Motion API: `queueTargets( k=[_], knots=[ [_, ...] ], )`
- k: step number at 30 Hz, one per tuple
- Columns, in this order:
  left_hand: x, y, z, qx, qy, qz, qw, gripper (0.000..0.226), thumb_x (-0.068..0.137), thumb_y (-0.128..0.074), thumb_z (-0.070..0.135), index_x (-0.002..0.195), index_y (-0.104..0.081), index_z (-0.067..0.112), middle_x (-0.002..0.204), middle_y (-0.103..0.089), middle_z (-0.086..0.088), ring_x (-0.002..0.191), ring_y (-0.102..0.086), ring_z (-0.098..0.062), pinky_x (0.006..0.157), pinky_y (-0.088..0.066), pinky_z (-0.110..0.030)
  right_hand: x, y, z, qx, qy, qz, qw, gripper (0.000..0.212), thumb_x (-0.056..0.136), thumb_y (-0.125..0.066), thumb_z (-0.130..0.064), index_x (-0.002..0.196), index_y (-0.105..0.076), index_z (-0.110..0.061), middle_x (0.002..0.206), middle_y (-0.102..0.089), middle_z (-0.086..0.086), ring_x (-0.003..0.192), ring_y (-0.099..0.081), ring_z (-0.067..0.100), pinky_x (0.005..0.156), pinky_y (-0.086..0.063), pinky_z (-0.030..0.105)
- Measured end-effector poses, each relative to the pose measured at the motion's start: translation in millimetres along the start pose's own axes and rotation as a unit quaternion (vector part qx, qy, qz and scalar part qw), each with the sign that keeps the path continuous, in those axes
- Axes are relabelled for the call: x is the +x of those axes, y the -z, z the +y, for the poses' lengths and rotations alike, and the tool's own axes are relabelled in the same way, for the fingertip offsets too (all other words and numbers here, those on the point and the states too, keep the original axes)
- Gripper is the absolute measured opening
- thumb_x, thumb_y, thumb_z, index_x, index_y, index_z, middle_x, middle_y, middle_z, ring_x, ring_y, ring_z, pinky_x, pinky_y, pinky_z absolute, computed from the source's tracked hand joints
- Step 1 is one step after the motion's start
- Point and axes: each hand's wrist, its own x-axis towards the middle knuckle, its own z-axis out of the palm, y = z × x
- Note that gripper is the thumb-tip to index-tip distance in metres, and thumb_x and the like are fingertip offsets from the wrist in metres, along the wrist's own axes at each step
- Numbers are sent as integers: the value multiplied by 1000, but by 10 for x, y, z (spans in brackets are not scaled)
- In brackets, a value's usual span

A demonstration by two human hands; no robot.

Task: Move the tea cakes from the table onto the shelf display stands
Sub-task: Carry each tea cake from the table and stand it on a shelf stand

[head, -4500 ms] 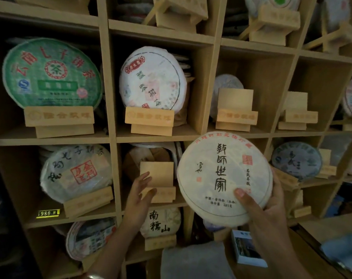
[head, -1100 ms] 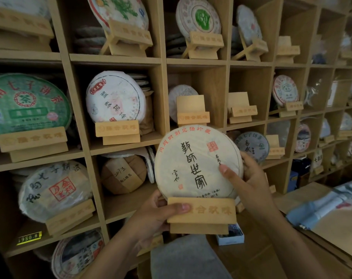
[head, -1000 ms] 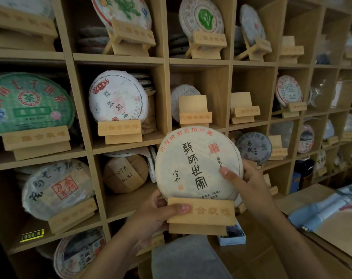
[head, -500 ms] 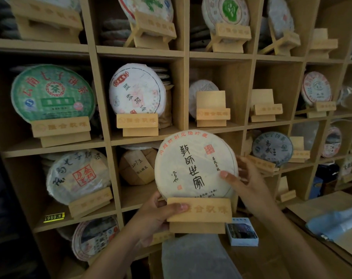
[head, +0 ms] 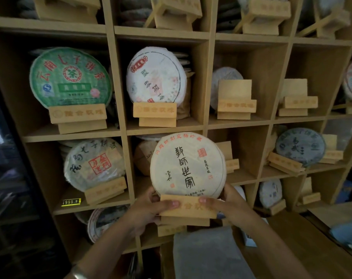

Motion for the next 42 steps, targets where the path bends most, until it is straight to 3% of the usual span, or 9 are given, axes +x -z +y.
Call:
queueTargets(
  k=[6, 11, 14, 18, 22, 27, 30, 35, 42],
  knots=[
    [278, 234, -112, -10, 12, 5, 1000, 93, 41, -99, 31, 124, -57, 30, 111, -74, -3, 99, -73, -20, 75, -60, -36, 382, -78, 200, 11, -21, -14, 1000, 86, 51, -91, -54, 125, -57, -29, 118, -72, -8, 110, -67, 10, 86, -59, 32],
    [511, 375, -202, -23, 13, 10, 1000, 77, 54, -94, 22, 122, -59, 31, 108, -75, 0, 96, -73, -17, 70, -60, -30, 671, -169, 338, 25, -26, -25, 999, 91, 53, -92, -45, 132, -53, -22, 124, -69, 0, 117, -64, 19, 95, -56, 46],
    [640, 454, -258, -28, 16, 18, 999, 74, 56, -92, 20, 120, -59, 32, 106, -75, 2, 92, -73, -13, 64, -59, -25, 830, -242, 447, 41, -32, -32, 998, 84, 60, -93, -33, 132, -52, -20, 124, -69, 3, 116, -65, 20, 94, -57, 45],
    [796, 550, -321, -33, 14, 34, 999, 71, 56, -92, 18, 117, -59, 33, 103, -75, 4, 87, -74, -11, 61, -58, -22, 1030, -311, 605, 54, -44, -29, 997, 70, 72, -84, -8, 135, -52, -15, 122, -71, 3, 114, -66, 18, 86, -59, 33],
    [941, 652, -314, -39, 9, 50, 998, 70, 50, -93, 32, 112, -62, 40, 106, -75, 7, 98, -71, -13, 67, -58, -26, 1226, -377, 649, 48, -42, -13, 998, 69, 75, -84, -16, 136, -52, -19, 128, -66, 2, 121, -61, 20, 100, -53, 45],
    [1071, 748, -329, -52, 8, 38, 998, 59, 51, -93, 37, 103, -69, 45, 106, -76, 6, 96, -73, -14, 69, -60, -28, 1411, -426, 651, 28, -20, -5, 999, 68, 72, -85, -28, 133, -54, -24, 125, -69, -5, 115, -64, 10, 94, -57, 33],
    [1140, 786, -361, -50, 1, 41, 998, 69, 51, -93, 31, 112, -63, 39, 108, -75, 3, 97, -73, -14, 71, -60, -30, 1475, -427, 704, 33, -14, -14, 999, 63, 73, -85, -21, 128, -56, -28, 120, -71, -7, 112, -66, 7, 90, -58, 31],
    [1248, 799, -426, -64, -10, 47, 997, 66, 62, -86, 21, 121, -58, 32, 105, -76, 4, 93, -73, -13, 65, -60, -27, 1596, -428, 711, 18, -14, -18, 1000, 57, 75, -85, -20, 121, -56, -37, 114, -70, -16, 105, -66, -3, 78, -57, 18],
    [1411, 757, -537, -47, -31, 89, 994, 67, 73, -82, 19, 131, -50, 31, 116, -69, 3, 96, -71, -8, 68, -58, -19, 1729, -420, 767, 7, -4, -24, 1000, 63, 78, -82, -14, 128, -50, -34, 120, -65, -15, 110, -62, -1, 83, -57, 19]
  ],
)
